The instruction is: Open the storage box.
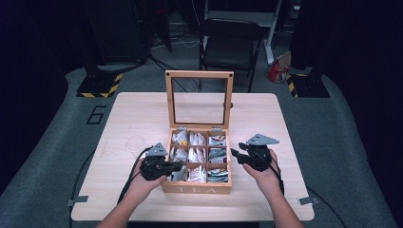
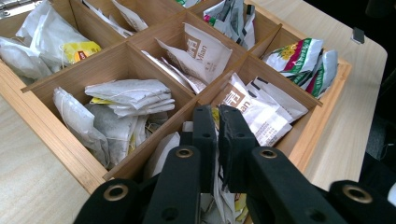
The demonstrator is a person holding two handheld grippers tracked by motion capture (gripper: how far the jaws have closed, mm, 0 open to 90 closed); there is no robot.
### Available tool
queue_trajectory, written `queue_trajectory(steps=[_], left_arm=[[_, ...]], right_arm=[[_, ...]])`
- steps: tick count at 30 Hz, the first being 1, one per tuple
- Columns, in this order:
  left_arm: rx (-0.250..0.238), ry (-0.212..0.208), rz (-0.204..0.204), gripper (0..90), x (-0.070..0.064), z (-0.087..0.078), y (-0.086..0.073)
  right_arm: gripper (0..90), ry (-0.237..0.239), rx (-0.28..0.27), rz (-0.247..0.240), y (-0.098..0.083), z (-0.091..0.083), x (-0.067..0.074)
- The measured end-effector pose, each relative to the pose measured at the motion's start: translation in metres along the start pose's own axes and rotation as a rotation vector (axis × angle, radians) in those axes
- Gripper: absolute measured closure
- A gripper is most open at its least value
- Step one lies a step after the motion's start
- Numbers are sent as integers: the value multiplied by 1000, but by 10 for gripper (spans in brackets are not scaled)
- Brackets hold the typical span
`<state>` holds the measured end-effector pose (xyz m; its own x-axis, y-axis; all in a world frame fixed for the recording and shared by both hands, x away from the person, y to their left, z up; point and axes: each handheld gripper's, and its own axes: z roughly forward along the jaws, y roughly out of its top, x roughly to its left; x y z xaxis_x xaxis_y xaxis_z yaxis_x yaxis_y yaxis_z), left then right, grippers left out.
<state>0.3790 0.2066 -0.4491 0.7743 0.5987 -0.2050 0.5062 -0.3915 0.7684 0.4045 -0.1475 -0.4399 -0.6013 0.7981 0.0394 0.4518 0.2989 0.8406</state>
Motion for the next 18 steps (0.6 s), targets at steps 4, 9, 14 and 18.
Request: queue_trajectory(steps=[4,9,14,18], left_arm=[[-5,2,-2,891,0,-2,0],[-6,7,0,890,0,-9,0],[-1,17,2,891,3,-18,-2],[-10,19,-15,891,3,-24,-3]], right_arm=[[552,0,2,-3,0,0,0],[550,-1,2,-4,0,0,0],[550,-2,-1,2,0,-1,-1],[550,-6,-4,4,0,-1,0]])
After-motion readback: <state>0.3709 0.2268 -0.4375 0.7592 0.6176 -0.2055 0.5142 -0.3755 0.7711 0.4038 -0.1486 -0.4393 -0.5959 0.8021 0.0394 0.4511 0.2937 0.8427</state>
